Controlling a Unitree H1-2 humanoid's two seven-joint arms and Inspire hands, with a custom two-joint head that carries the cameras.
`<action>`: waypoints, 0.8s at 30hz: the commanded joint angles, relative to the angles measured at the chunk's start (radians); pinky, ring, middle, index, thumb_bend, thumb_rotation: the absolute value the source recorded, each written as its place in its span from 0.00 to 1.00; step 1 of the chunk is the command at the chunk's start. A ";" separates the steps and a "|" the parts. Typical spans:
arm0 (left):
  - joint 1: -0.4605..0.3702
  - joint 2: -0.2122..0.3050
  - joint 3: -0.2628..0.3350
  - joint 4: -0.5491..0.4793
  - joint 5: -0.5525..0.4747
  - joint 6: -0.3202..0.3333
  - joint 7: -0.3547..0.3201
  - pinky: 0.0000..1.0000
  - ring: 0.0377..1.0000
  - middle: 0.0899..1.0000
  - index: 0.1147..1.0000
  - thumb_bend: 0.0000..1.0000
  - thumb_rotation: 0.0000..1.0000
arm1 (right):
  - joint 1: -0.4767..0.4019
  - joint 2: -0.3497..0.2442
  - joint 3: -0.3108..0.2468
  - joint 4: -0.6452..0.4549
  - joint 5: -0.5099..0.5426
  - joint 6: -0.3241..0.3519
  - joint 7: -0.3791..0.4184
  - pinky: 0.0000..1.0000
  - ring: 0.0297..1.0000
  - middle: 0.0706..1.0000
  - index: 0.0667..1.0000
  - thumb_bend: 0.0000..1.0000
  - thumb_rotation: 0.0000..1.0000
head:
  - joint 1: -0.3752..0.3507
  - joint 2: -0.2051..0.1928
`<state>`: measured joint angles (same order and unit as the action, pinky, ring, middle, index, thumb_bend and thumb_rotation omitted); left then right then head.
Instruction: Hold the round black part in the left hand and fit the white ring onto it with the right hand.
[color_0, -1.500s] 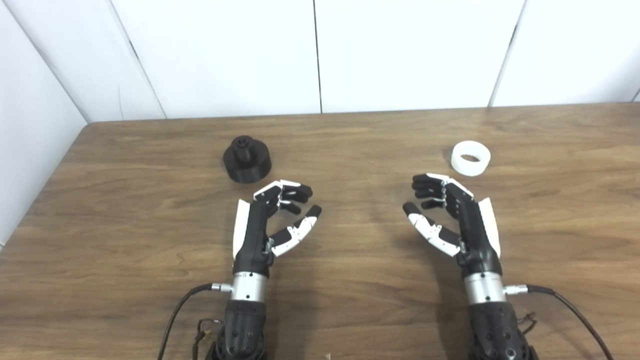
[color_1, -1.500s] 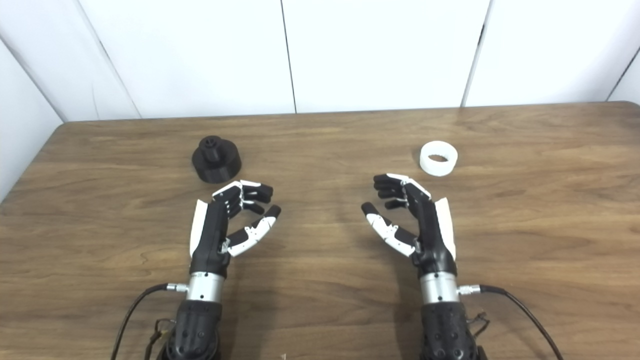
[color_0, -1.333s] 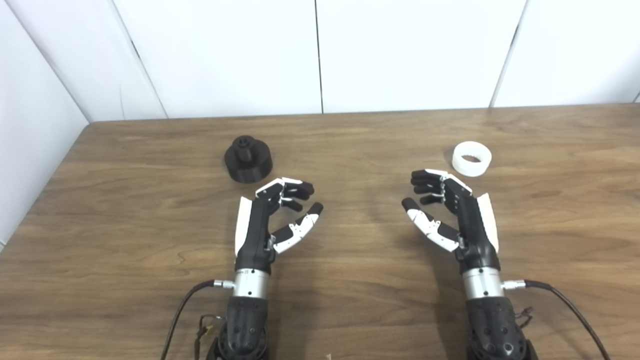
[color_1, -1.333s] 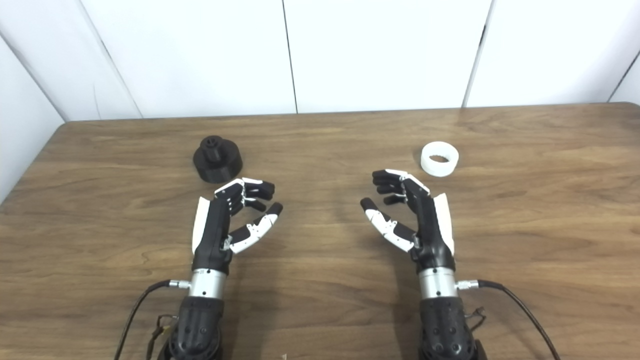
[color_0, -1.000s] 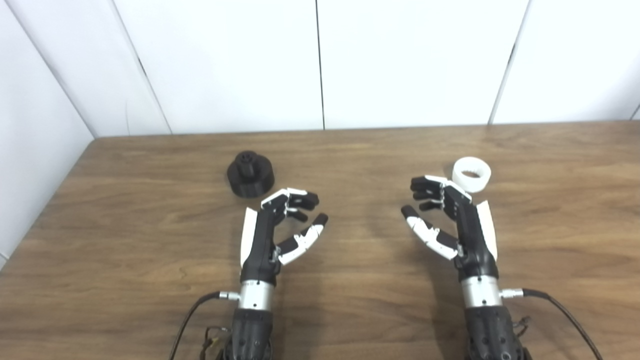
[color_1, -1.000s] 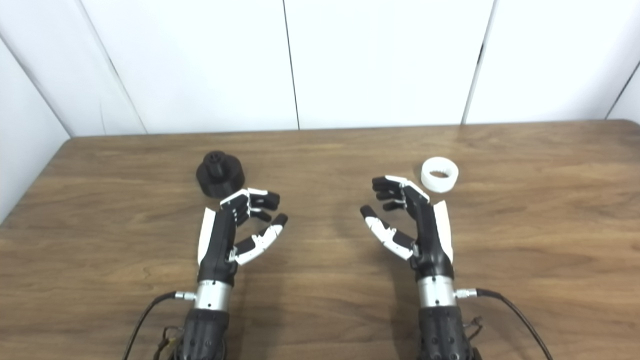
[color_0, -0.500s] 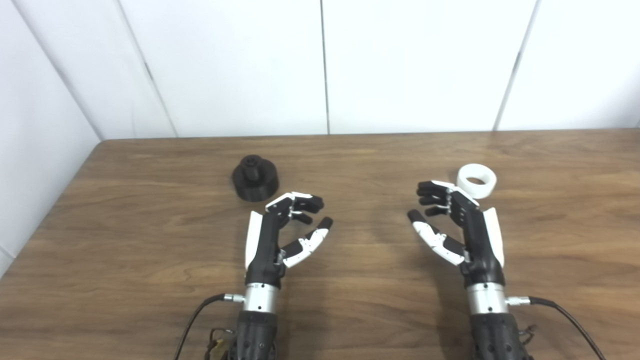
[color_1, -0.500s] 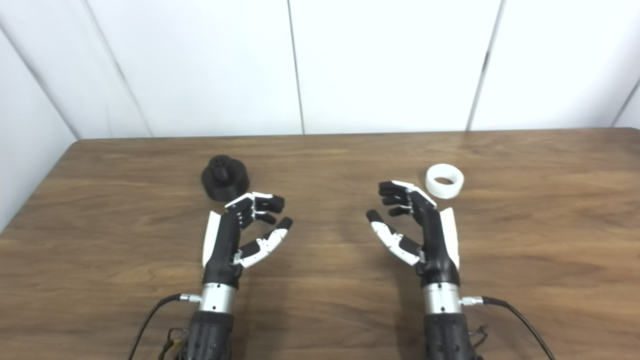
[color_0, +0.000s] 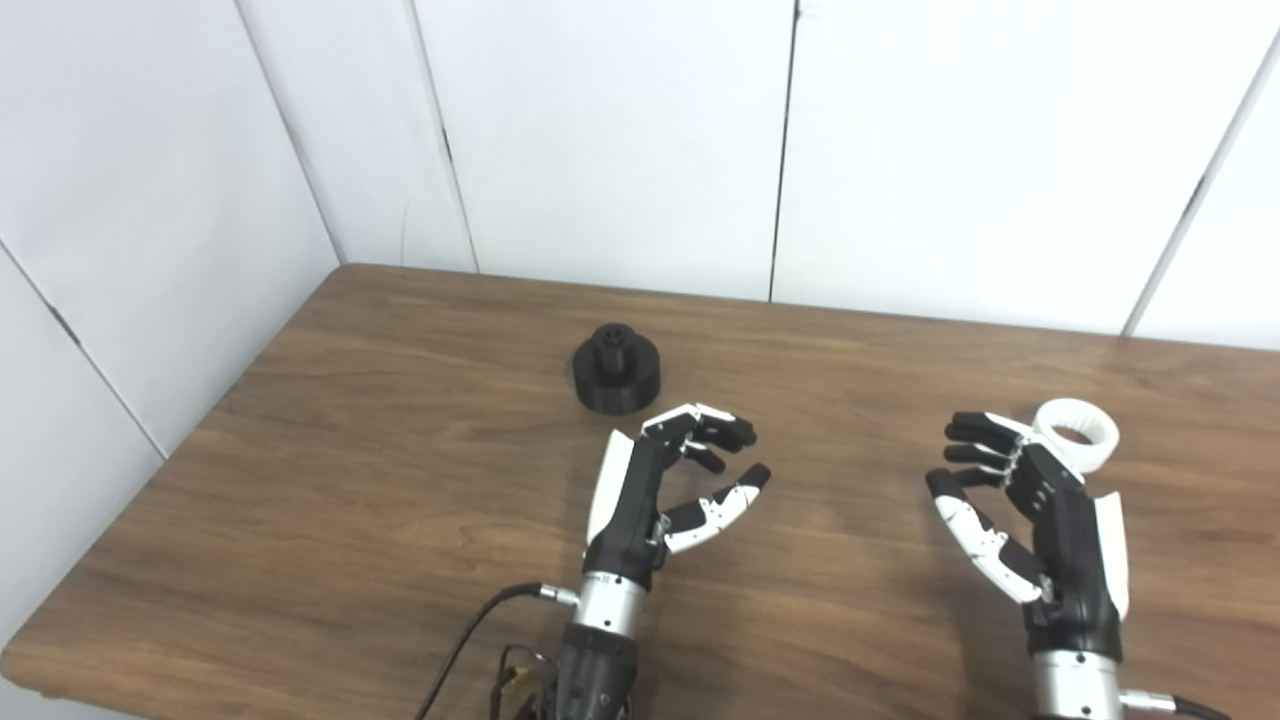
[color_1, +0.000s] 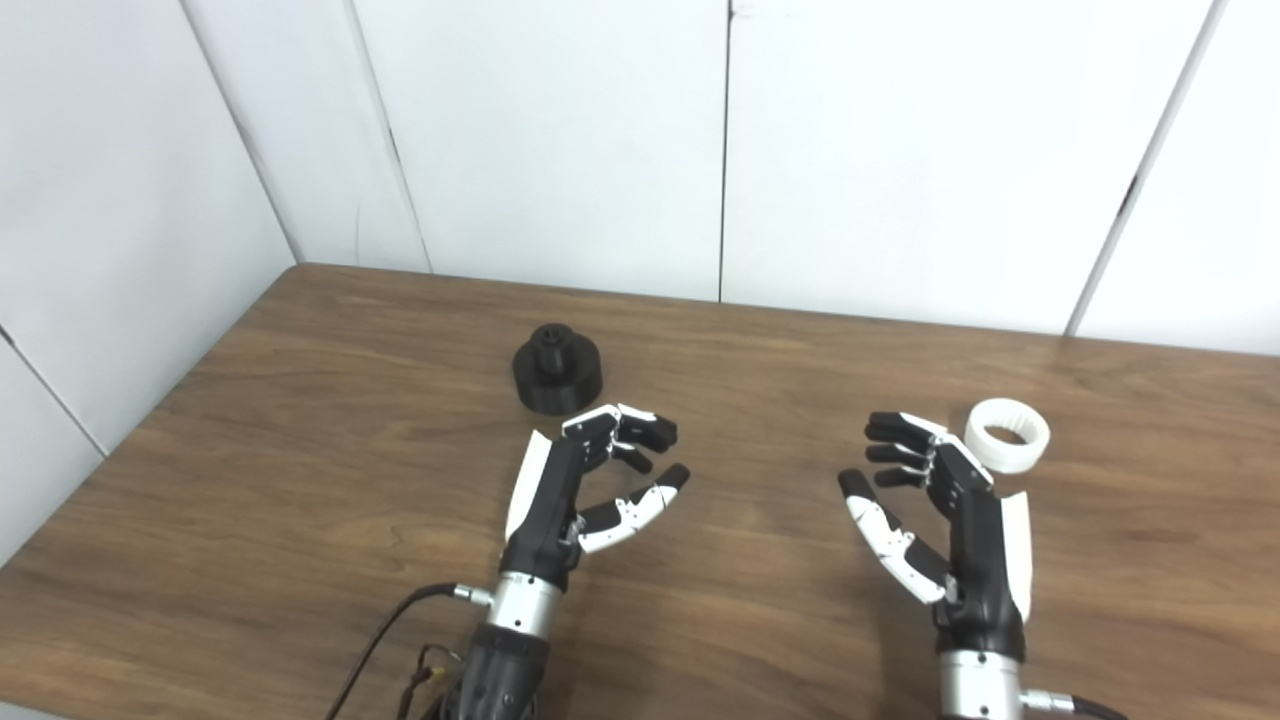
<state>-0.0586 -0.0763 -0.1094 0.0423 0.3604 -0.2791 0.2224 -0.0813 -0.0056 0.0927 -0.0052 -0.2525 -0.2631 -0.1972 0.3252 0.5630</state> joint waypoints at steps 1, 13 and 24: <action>-0.016 0.004 -0.003 0.025 0.019 -0.024 0.012 0.50 0.58 0.60 0.43 0.49 0.06 | 0.011 -0.036 -0.022 0.060 -0.006 -0.048 0.004 0.54 0.62 0.65 0.66 0.52 0.30 | -0.004 0.002; -0.013 0.028 0.020 -0.095 0.148 0.147 0.014 0.60 0.68 0.68 0.43 0.50 0.07 | 0.013 -0.041 -0.022 0.052 -0.014 -0.045 0.003 0.54 0.61 0.63 0.65 0.53 0.32 | -0.007 0.002; -0.046 0.086 0.057 -0.193 0.233 0.342 0.000 0.63 0.75 0.75 0.68 0.66 0.31 | 0.013 -0.056 -0.025 0.060 -0.008 -0.063 0.006 0.54 0.61 0.63 0.65 0.53 0.33 | -0.006 0.002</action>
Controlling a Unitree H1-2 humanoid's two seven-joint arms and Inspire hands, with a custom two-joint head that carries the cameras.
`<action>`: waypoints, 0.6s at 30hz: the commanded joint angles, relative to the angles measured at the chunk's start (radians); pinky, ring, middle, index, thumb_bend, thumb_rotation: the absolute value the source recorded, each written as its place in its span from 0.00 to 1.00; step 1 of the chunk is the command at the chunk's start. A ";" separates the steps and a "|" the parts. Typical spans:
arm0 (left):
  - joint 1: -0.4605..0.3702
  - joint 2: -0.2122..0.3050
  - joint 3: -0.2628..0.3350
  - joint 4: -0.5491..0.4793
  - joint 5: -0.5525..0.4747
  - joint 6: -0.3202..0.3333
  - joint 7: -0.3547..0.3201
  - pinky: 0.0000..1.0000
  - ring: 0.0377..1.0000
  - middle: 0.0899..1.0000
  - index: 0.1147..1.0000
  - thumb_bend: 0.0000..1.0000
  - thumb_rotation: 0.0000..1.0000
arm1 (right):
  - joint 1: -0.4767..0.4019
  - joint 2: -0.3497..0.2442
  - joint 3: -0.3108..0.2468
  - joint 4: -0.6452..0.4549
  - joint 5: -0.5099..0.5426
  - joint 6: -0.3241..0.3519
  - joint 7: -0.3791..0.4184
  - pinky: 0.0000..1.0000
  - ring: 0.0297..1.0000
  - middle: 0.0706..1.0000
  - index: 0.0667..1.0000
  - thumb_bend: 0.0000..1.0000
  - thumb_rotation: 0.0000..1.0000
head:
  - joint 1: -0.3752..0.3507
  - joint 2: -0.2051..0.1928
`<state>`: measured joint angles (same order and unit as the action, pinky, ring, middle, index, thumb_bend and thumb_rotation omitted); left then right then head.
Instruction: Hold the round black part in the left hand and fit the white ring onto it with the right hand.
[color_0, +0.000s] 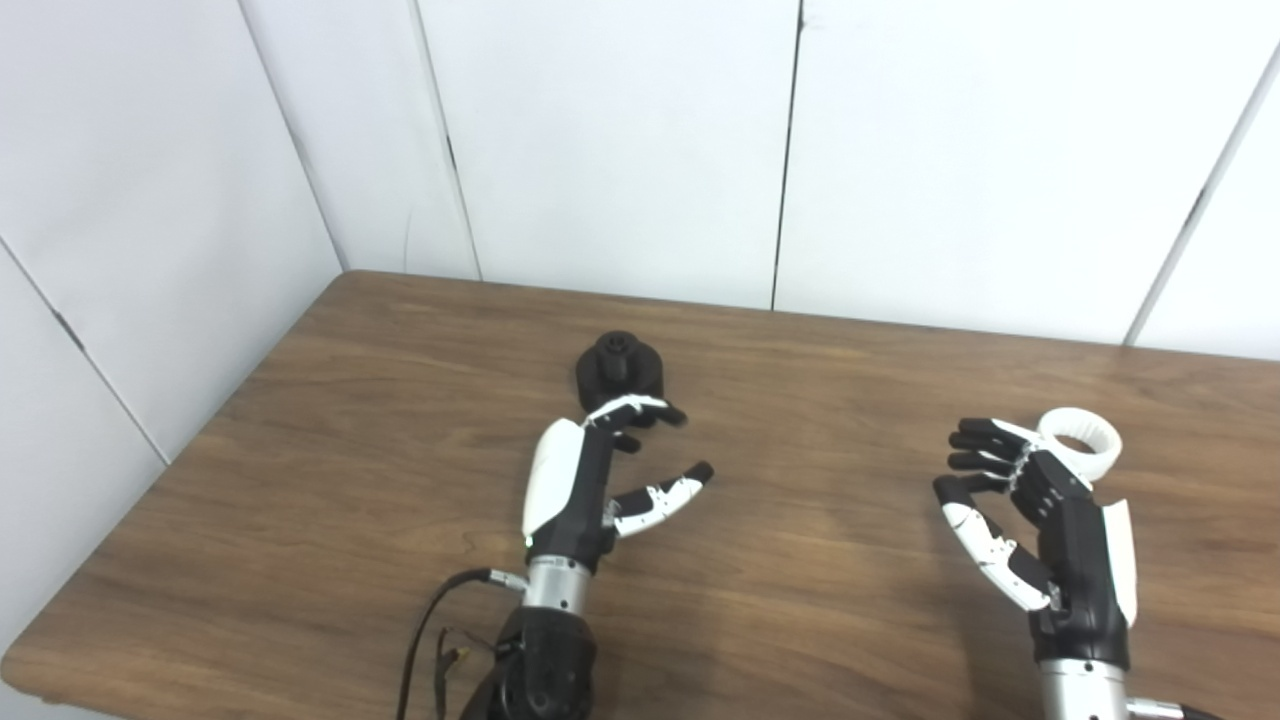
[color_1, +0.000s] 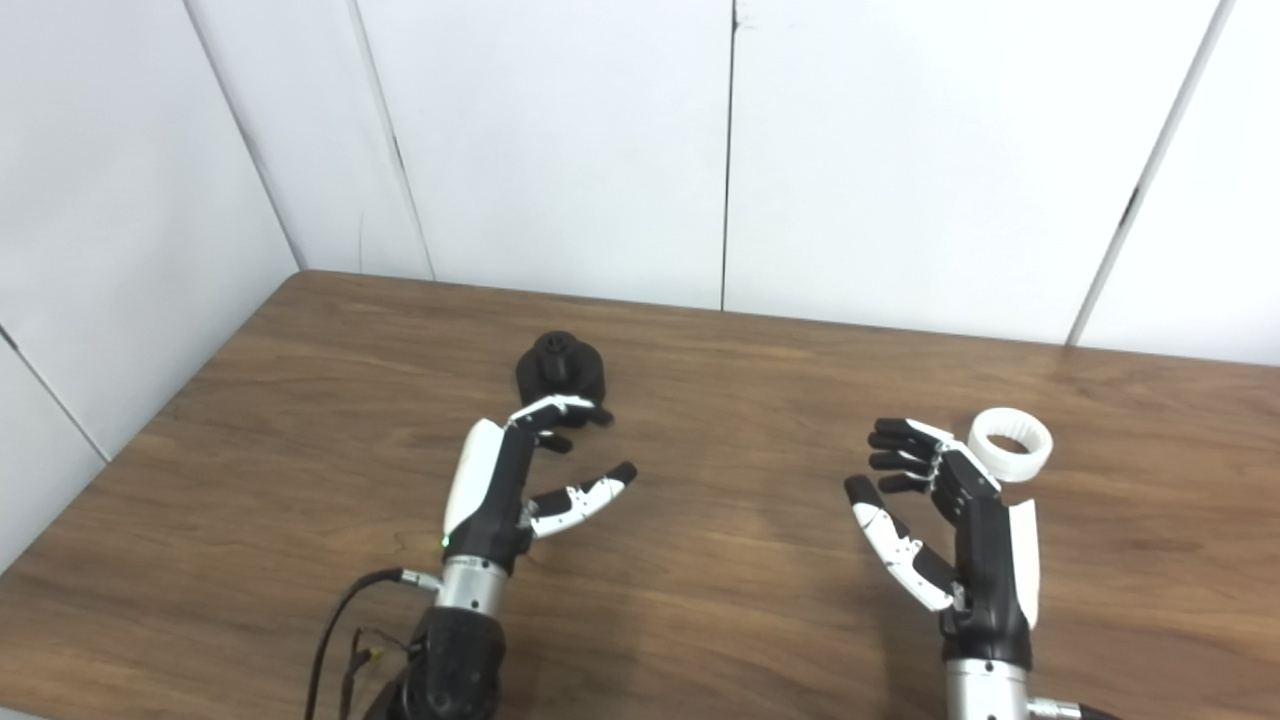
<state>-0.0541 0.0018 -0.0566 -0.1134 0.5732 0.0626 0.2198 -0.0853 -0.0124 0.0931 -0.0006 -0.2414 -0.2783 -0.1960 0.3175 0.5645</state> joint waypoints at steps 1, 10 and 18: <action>-0.056 0.017 0.005 -0.038 0.028 0.009 0.004 0.64 0.76 0.76 0.69 0.66 0.32 | 0.016 -0.051 -0.026 0.056 -0.018 -0.050 0.005 0.54 0.61 0.64 0.65 0.52 0.33 | 0.002 0.001; -0.103 0.080 0.024 -0.029 0.049 0.061 0.007 0.67 0.79 0.81 0.77 0.68 0.33 | 0.014 -0.054 -0.030 0.061 -0.012 -0.054 0.009 0.54 0.62 0.64 0.65 0.53 0.32 | 0.002 0.000; -0.159 0.144 0.039 0.017 0.075 0.061 0.027 0.71 0.83 0.85 0.79 0.70 0.32 | 0.017 -0.055 -0.031 0.057 -0.014 -0.043 0.010 0.56 0.62 0.64 0.66 0.53 0.33 | 0.003 0.000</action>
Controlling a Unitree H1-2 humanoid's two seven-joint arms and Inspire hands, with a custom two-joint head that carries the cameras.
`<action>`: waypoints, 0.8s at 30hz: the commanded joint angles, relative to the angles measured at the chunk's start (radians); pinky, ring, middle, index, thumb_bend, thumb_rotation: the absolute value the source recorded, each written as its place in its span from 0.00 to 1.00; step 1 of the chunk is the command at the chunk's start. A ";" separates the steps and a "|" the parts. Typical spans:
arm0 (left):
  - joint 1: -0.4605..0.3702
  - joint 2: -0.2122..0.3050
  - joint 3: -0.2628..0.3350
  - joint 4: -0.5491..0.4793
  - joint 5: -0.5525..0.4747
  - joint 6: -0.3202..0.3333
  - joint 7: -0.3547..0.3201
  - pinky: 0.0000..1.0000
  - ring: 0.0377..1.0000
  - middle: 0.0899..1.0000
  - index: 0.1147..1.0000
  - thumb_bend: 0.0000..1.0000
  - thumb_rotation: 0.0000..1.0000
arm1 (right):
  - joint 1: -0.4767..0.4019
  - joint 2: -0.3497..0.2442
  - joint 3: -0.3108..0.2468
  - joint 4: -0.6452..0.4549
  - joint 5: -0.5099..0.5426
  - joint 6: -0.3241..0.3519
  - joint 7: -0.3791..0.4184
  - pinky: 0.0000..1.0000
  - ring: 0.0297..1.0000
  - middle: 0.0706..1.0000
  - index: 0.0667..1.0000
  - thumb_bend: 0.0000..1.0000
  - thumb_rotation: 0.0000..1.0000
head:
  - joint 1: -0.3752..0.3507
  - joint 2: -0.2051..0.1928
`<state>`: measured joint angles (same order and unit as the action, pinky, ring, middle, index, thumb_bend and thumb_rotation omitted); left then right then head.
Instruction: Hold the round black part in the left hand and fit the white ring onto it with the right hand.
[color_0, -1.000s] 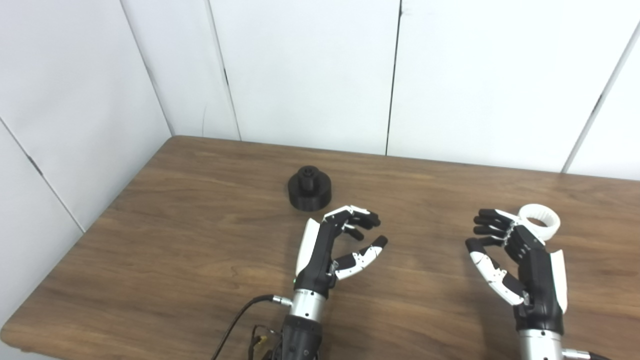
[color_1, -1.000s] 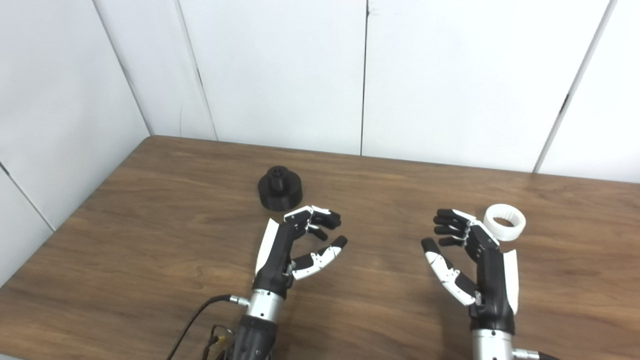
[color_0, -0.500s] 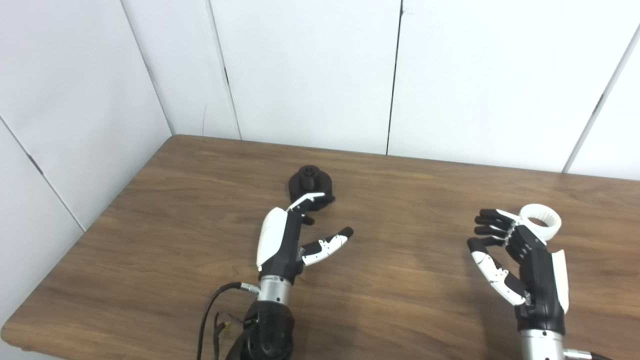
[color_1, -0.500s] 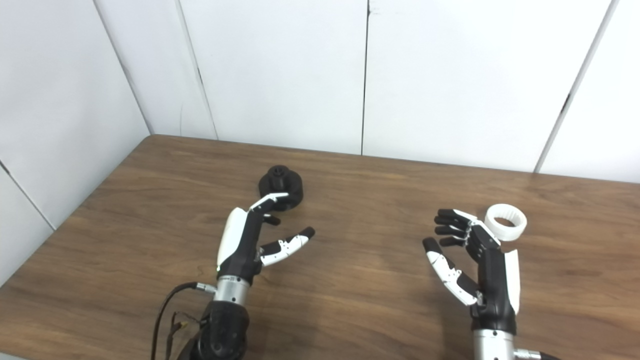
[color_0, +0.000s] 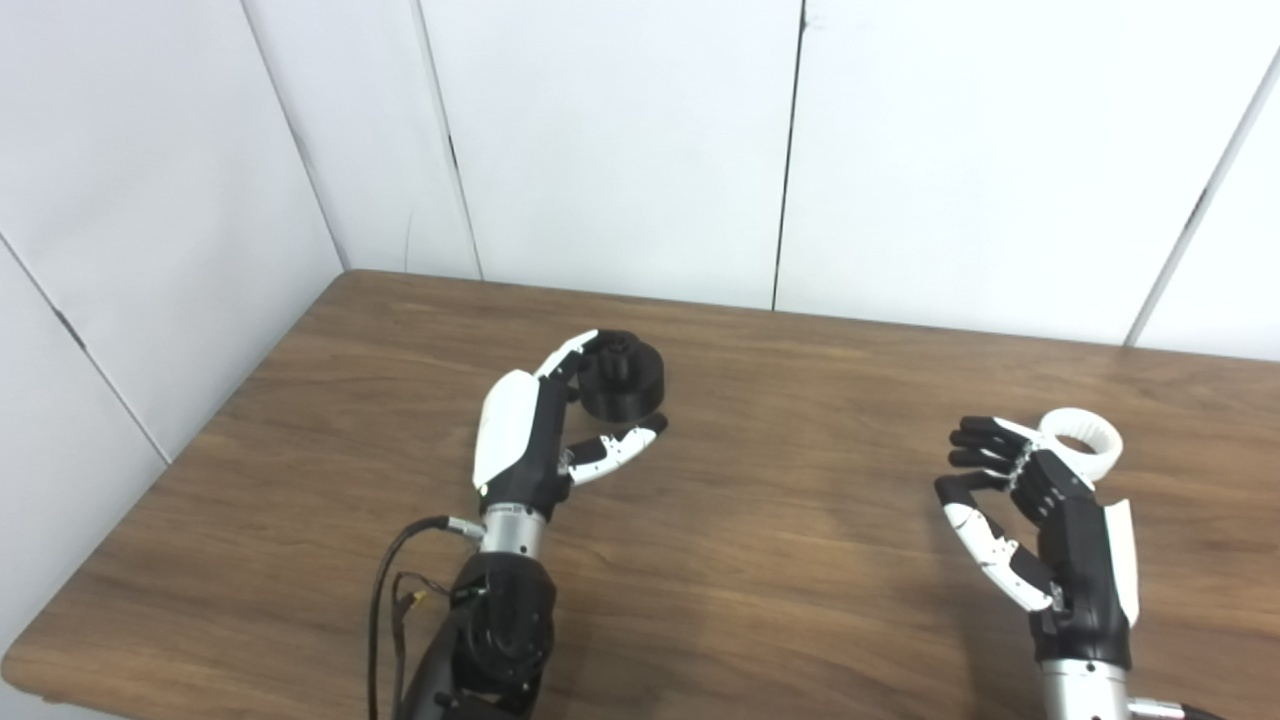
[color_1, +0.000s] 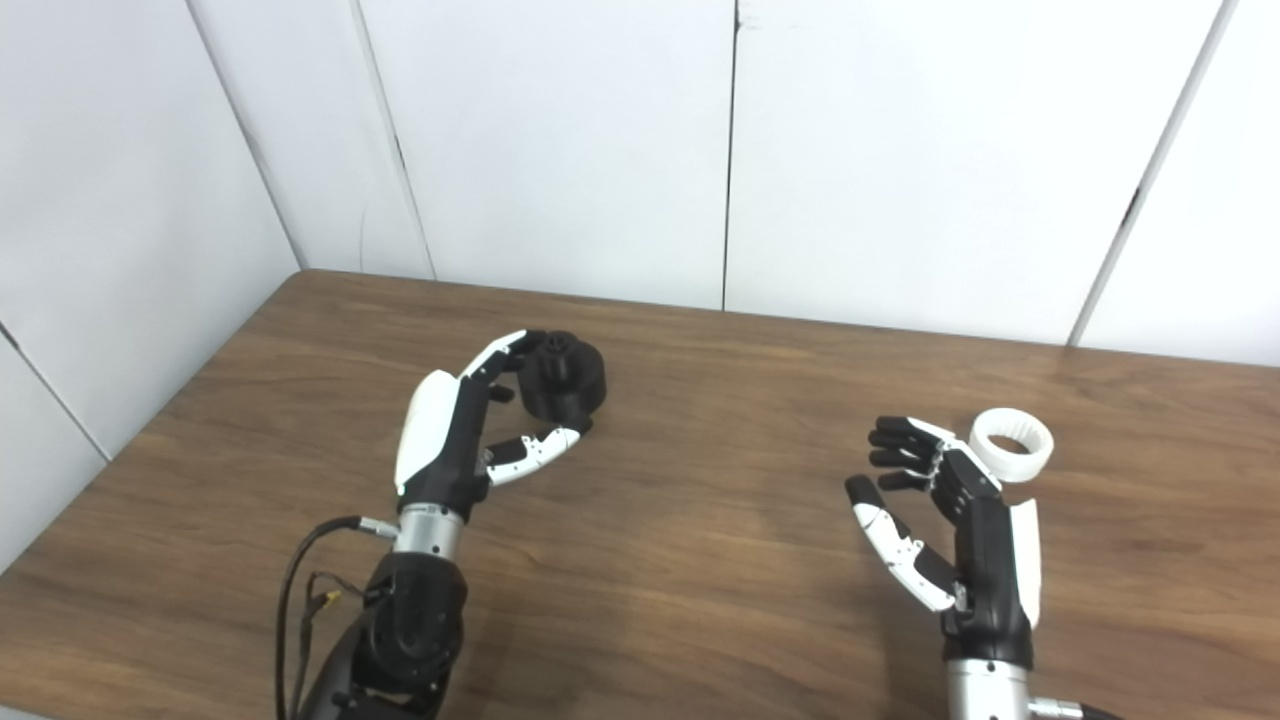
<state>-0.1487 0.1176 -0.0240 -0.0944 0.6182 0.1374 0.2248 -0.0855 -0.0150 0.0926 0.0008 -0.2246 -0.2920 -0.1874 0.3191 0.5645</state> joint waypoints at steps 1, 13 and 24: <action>-0.073 0.037 0.006 0.005 0.041 -0.005 0.023 0.72 0.84 0.86 0.80 0.71 0.33 | 0.017 -0.053 -0.030 0.056 -0.035 -0.031 -0.001 0.56 0.63 0.64 0.66 0.53 0.33 | 0.001 0.000; -0.164 0.126 -0.013 0.066 0.123 0.123 -0.027 0.91 0.99 0.97 0.88 0.83 0.45 | 0.013 -0.052 -0.032 0.065 -0.028 -0.036 -0.003 0.54 0.62 0.63 0.65 0.53 0.32 | 0.002 -0.003; -0.238 0.191 -0.068 0.184 0.154 0.173 -0.077 0.96 1.00 1.00 0.88 0.96 0.54 | 0.015 -0.052 -0.032 0.055 -0.041 -0.030 -0.008 0.55 0.62 0.63 0.65 0.53 0.32 | -0.008 -0.001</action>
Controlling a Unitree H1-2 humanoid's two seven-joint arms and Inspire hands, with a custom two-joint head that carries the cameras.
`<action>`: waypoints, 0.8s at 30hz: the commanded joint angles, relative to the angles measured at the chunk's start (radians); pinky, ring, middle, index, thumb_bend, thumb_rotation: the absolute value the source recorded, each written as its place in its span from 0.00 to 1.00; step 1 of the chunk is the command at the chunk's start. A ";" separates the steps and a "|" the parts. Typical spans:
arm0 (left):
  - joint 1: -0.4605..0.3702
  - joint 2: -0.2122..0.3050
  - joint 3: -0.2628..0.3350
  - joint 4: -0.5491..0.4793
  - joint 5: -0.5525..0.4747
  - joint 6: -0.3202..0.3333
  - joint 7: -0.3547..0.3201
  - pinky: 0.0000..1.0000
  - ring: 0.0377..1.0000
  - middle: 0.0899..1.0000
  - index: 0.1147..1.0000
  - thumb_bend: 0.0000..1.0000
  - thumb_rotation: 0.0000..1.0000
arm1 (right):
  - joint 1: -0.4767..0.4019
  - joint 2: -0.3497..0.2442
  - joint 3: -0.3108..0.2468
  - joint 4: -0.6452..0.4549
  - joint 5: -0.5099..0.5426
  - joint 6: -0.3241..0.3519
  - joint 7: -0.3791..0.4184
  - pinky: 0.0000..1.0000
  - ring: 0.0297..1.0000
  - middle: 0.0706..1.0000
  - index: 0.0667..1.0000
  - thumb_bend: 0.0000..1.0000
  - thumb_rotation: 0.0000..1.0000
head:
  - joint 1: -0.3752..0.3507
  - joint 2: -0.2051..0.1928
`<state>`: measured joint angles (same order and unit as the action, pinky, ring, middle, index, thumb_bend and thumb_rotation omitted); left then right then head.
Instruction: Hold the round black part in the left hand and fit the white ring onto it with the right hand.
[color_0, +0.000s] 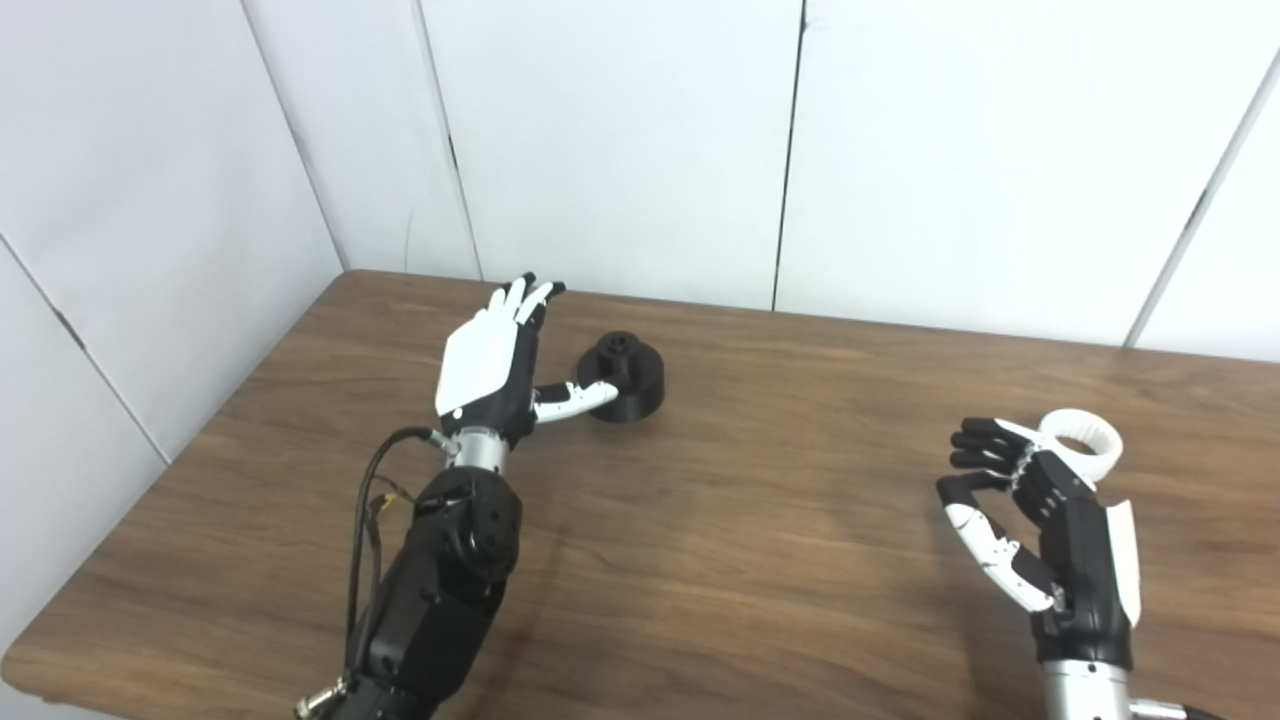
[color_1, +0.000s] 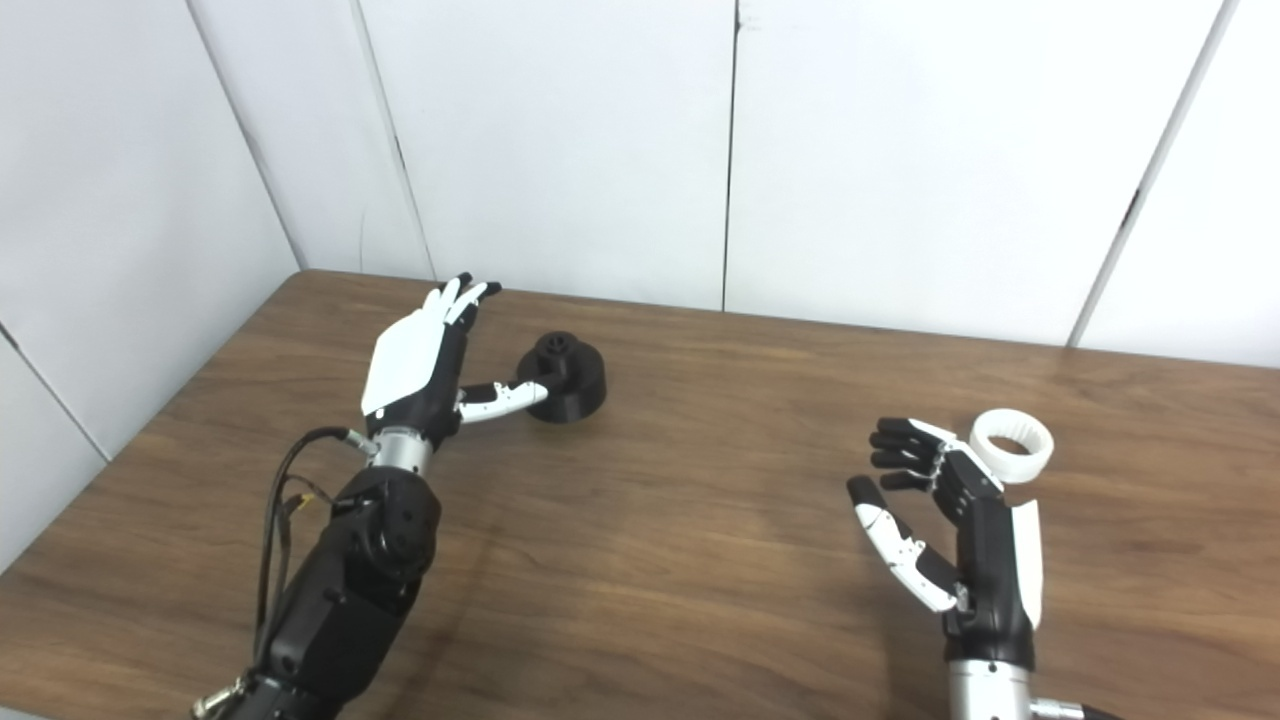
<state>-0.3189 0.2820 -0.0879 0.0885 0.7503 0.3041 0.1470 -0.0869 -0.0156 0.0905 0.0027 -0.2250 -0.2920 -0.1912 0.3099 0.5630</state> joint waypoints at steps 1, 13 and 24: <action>-0.074 0.030 -0.007 0.011 0.021 0.006 -0.001 0.96 1.00 1.00 0.88 0.97 0.55 | 0.017 -0.051 -0.030 0.051 -0.040 -0.029 -0.003 0.55 0.62 0.64 0.65 0.52 0.32 | 0.000 0.001; -0.149 0.072 -0.080 0.187 -0.013 -0.017 -0.078 1.00 1.00 1.00 0.87 1.00 0.66 | 0.022 -0.048 -0.032 0.035 -0.053 -0.017 -0.011 0.55 0.63 0.64 0.65 0.52 0.32 | -0.011 0.007; -0.184 0.075 -0.124 0.302 -0.040 -0.044 -0.093 0.97 1.00 1.00 0.88 1.00 0.66 | 0.021 -0.046 -0.034 0.026 -0.049 -0.009 -0.013 0.56 0.64 0.65 0.64 0.53 0.32 | -0.017 0.012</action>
<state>-0.4427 0.3291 -0.2107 0.3846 0.7062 0.2843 0.0318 -0.0827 -0.0151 0.0872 -0.0047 -0.2283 -0.2881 -0.2006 0.2945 0.5722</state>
